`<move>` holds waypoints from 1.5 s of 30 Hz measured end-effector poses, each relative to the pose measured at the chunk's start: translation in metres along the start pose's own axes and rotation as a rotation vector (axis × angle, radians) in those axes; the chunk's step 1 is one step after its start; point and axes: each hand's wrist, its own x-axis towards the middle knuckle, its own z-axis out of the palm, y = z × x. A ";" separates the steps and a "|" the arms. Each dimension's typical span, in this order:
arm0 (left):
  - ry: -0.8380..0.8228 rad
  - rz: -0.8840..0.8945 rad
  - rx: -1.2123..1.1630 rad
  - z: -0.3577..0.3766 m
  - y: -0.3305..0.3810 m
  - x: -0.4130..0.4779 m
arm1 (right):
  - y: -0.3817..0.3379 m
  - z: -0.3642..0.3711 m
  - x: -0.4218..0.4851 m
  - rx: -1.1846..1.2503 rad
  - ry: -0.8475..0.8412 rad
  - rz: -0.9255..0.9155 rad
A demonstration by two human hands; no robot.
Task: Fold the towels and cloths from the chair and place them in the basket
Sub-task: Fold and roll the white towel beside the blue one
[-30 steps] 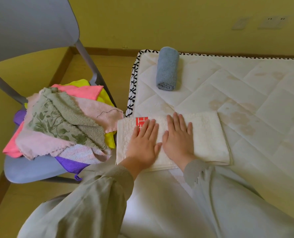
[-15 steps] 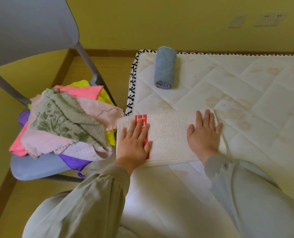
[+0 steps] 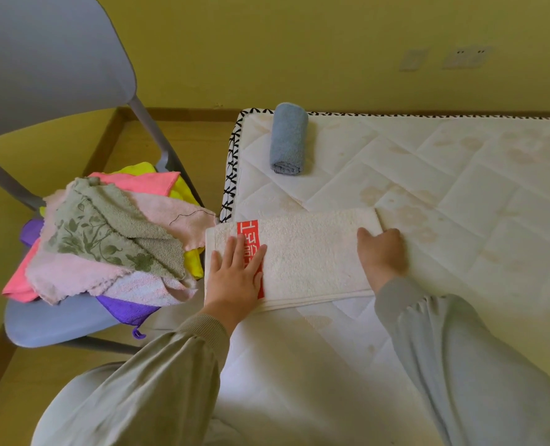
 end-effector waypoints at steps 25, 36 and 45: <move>0.093 0.051 -1.283 -0.225 -0.058 -0.033 | -0.158 -0.107 -0.139 0.520 -0.472 -0.864; 0.449 0.050 -1.158 -0.279 -0.073 -0.097 | -0.187 -0.159 -0.184 0.353 -0.583 -1.058; 0.712 -0.123 -1.055 -0.286 -0.080 -0.119 | -0.168 -0.179 -0.170 0.208 -0.482 -0.993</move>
